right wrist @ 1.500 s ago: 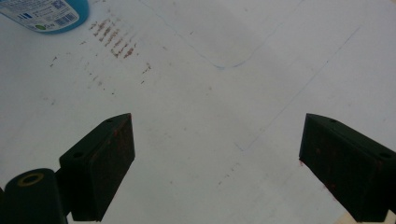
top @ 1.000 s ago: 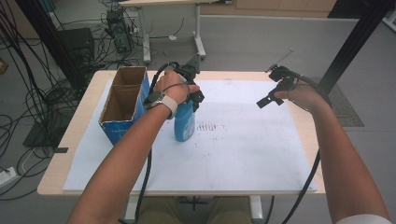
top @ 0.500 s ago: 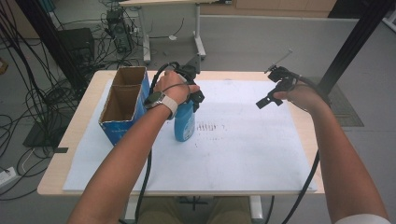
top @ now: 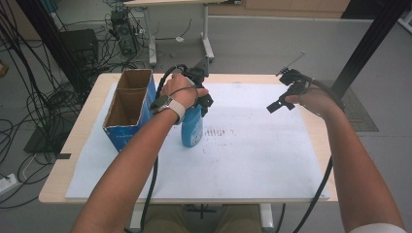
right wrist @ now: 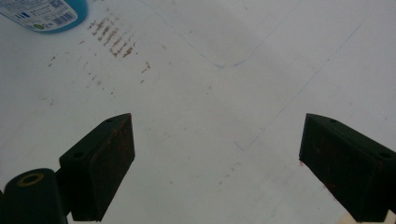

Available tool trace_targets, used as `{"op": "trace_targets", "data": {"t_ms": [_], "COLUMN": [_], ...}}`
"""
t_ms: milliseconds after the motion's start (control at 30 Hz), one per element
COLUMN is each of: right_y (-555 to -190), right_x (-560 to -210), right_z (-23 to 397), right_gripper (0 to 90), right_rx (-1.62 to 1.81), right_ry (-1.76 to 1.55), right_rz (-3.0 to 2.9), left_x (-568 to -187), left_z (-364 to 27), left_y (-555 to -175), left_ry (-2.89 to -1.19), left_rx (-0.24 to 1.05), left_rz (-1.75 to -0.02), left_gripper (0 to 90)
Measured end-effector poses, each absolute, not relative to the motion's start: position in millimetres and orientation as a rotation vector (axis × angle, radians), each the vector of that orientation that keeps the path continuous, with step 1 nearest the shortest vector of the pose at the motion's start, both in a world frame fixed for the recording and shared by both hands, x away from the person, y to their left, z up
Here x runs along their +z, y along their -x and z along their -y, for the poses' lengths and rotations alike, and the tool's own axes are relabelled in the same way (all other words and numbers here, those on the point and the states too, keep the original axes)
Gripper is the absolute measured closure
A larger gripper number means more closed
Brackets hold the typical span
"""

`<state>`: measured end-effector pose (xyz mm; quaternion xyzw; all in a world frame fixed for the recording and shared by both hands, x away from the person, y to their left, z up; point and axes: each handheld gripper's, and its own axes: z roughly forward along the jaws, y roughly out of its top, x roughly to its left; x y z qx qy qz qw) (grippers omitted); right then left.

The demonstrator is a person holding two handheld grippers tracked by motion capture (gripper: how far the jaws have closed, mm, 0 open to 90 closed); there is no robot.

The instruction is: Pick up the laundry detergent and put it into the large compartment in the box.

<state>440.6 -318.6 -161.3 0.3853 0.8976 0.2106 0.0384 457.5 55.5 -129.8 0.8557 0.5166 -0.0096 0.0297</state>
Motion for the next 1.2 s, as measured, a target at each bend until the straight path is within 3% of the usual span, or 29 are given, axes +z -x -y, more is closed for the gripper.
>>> {"op": "trace_targets", "data": {"t_ms": [1200], "right_y": [-441.3], "right_x": [-163.1], "right_z": [317.3], "right_gripper": [10.3], "right_rx": [0.644], "right_ry": [-1.189], "right_rz": [-2.756], "left_x": [-130.4], "left_z": [-52.3], "left_y": [-456.1], "left_ry": [-2.64], "left_rx": [-0.023], "left_rz": [-1.579], "left_gripper": [10.2]}}
